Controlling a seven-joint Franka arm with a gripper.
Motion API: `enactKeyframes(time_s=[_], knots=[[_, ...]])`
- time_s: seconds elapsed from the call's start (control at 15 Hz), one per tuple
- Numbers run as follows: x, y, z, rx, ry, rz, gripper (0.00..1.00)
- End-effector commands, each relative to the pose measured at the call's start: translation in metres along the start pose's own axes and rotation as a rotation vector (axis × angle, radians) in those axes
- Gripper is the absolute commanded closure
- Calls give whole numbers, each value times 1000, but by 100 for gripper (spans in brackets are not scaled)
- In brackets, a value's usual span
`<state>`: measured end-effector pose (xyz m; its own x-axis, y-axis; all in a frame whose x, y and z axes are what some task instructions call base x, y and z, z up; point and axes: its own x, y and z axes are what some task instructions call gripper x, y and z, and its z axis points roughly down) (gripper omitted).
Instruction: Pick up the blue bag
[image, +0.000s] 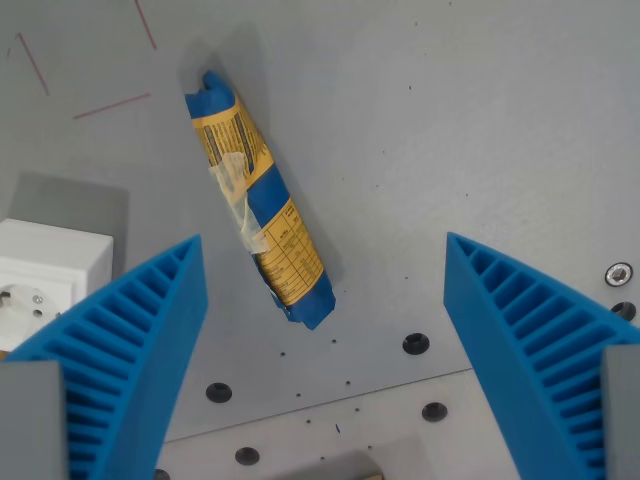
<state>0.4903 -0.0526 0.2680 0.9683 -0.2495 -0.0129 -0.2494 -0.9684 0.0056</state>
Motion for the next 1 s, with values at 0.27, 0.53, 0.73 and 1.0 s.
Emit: enactKeyframes(time_s=[0.27, 0.53, 0.73, 1.0], knots=[[0, 0, -1, 1, 5, -9, 0], [-1, -2, 6, 4, 15, -53, 0], [-3, -5, 17, 12, 40, -101, 0], [-7, -10, 38, 24, 79, -177, 0]])
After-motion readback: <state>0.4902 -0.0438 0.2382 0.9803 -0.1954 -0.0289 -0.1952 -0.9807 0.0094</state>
